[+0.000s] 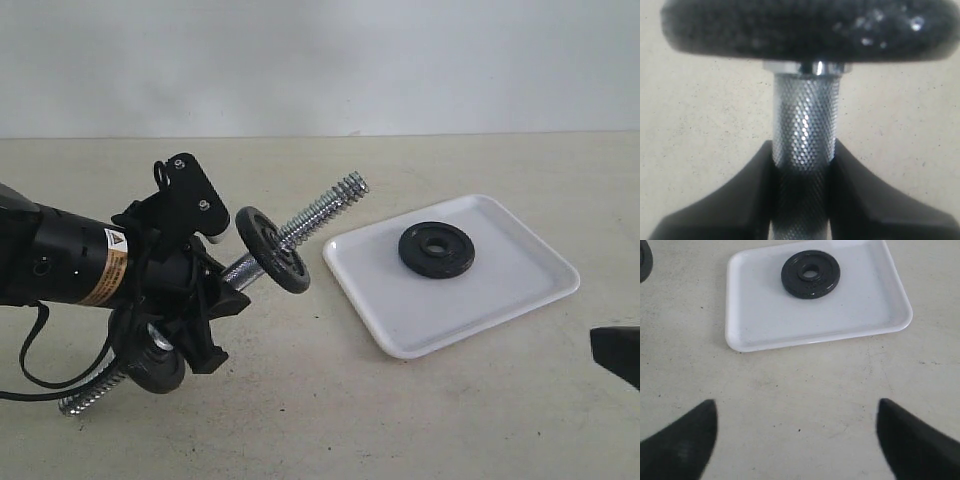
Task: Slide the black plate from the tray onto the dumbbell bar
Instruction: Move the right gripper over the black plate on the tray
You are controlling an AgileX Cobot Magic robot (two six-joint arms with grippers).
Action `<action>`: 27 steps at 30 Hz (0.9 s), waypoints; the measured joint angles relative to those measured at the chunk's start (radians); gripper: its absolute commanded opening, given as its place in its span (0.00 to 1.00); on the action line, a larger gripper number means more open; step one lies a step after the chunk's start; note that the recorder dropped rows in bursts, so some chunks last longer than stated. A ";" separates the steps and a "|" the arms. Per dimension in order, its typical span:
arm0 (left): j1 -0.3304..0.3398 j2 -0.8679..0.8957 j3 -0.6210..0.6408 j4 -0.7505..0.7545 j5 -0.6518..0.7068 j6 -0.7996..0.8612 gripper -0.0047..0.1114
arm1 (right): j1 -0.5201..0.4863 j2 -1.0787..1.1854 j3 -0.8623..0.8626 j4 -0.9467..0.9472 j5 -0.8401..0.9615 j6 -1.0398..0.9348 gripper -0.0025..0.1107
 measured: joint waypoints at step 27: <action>0.000 0.000 0.000 0.000 0.000 -0.002 0.08 | 0.000 0.500 -0.279 0.038 0.020 0.079 0.95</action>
